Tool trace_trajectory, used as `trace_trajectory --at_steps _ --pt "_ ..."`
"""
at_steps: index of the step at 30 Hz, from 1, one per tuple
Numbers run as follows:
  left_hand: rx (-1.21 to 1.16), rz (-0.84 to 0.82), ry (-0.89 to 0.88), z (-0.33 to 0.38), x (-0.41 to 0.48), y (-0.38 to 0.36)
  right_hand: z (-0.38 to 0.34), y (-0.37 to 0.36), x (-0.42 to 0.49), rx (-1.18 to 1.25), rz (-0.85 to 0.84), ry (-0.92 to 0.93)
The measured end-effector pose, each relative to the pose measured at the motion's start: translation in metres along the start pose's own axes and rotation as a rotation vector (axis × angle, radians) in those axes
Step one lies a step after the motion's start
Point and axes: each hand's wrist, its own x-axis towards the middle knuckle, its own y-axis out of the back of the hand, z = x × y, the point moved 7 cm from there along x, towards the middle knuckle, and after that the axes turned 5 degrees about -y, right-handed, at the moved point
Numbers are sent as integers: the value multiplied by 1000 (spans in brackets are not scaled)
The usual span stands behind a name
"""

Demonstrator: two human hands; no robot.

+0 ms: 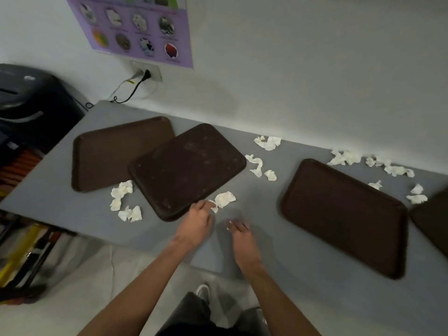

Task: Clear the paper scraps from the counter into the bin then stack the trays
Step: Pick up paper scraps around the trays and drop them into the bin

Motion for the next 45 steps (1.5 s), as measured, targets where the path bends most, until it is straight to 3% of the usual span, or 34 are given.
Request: trace_trajectory --at_steps 7,15,22,28,32,36,45 --pt "96 -111 -107 -8 44 -46 49 16 -44 34 118 -237" --pt "119 -78 -125 -2 21 -55 87 33 -85 119 223 -343" --pt "-107 -27 -46 46 -1 -76 127 63 -128 330 276 -582" --pt "-157 43 -159 149 -33 -104 184 121 -227 456 534 -589" --pt "-172 41 -227 223 -51 -138 234 152 -305 562 612 -645" --pt "-203 -32 -273 300 -73 -184 287 174 -384 599 706 -740" --pt "-182 -279 -558 507 -127 -314 404 217 -543 629 985 -997"
